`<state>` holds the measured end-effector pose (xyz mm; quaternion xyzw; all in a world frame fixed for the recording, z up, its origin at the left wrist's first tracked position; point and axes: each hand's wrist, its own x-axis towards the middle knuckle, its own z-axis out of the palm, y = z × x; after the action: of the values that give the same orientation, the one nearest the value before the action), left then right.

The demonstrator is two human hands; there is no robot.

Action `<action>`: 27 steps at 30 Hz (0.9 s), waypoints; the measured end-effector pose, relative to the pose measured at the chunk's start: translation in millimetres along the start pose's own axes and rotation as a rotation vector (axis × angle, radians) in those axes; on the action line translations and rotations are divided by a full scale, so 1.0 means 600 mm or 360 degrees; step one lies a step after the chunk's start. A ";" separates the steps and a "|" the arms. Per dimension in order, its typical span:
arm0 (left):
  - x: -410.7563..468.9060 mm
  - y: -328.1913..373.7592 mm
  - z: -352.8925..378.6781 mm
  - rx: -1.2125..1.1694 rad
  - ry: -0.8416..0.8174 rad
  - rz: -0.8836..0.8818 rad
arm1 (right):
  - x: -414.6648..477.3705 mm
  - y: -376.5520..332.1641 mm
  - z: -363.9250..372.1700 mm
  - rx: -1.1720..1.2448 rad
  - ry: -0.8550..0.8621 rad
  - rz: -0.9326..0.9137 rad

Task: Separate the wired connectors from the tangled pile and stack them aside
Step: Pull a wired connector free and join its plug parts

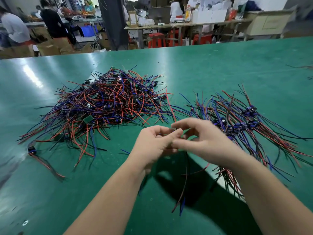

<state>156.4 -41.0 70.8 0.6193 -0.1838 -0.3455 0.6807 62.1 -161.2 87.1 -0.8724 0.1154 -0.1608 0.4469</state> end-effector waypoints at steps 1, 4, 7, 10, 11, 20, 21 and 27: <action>0.001 0.000 -0.001 -0.0011 -0.0023 -0.0005 | -0.002 0.003 0.005 -0.0221 -0.0014 -0.0087; 0.000 0.001 0.002 -0.0079 -0.0103 -0.0068 | -0.001 0.005 0.002 -0.0399 0.0240 -0.0178; 0.005 0.008 -0.004 0.0154 0.0047 0.0052 | 0.003 0.006 -0.017 -0.0341 0.0510 -0.0097; 0.020 0.019 -0.050 0.0890 0.0581 0.0499 | 0.001 0.004 -0.053 -0.0236 0.0832 0.0020; 0.023 0.022 -0.070 0.1173 0.0781 0.0623 | -0.001 0.006 -0.067 -0.0275 0.0927 0.0055; 0.042 -0.006 -0.165 0.1949 0.1119 -0.0232 | -0.011 0.047 -0.110 -0.1255 0.0196 0.0922; 0.044 -0.007 -0.167 0.1993 0.1101 -0.0229 | -0.010 0.049 -0.108 -0.1240 0.0173 0.0933; 0.047 -0.008 -0.172 0.2011 0.1108 0.0004 | -0.004 0.050 -0.101 -0.1208 0.0249 0.0914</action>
<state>244.8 13.6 44.2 0.9686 -0.1217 0.0451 0.2121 34.9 -222.7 95.4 -0.8921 0.4354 -0.0425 0.1134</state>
